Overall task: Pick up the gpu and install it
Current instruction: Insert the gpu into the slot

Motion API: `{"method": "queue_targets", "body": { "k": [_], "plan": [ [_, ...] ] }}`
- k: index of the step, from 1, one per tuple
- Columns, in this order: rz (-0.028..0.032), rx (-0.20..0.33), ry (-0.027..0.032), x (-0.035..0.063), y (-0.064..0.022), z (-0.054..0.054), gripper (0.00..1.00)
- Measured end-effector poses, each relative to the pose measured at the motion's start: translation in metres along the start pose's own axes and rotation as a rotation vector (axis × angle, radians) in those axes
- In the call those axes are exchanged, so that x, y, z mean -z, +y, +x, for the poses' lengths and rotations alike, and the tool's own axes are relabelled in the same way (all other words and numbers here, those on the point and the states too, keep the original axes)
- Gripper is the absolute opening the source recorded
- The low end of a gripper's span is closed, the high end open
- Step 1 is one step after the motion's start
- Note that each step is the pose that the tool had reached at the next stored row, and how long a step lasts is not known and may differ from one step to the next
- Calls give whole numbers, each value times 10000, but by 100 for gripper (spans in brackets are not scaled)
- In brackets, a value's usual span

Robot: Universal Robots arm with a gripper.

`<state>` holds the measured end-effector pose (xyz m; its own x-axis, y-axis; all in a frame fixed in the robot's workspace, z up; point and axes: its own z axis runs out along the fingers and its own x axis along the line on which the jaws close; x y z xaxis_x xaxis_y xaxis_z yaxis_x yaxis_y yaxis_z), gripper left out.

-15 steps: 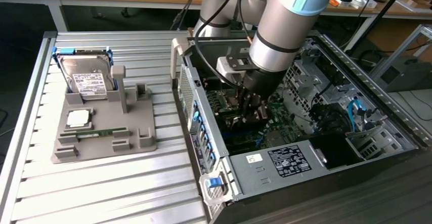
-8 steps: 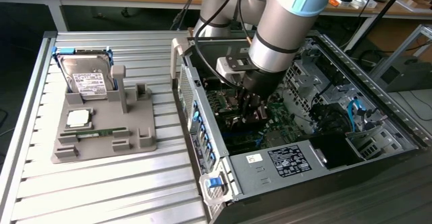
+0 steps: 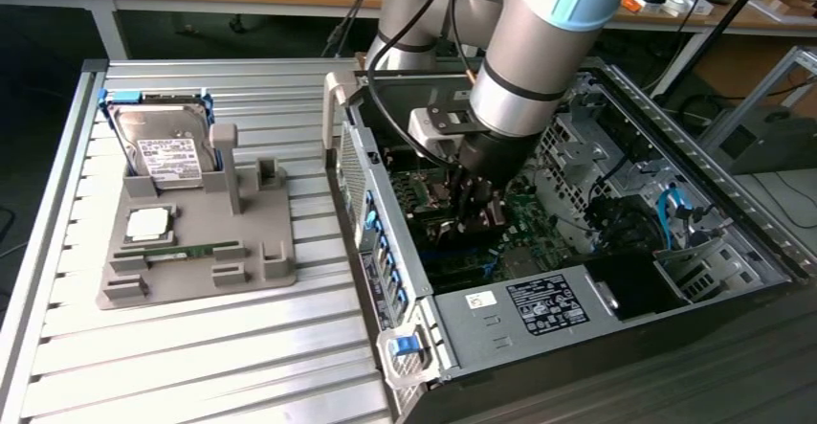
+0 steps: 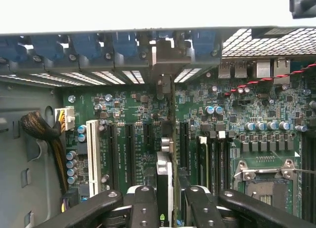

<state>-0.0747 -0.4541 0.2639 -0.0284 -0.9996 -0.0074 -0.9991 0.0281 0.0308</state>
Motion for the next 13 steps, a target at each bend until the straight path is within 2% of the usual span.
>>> {"method": "queue_targets", "body": {
  "k": [1,3,4,13],
  "plan": [
    [1,-1,11,-2,0,-1,27],
    [5,-7,128,-2,1,-3,27],
    [6,-6,155,-2,0,-6,27],
    [5,-4,164,-2,1,-78,27]
  ]
}}
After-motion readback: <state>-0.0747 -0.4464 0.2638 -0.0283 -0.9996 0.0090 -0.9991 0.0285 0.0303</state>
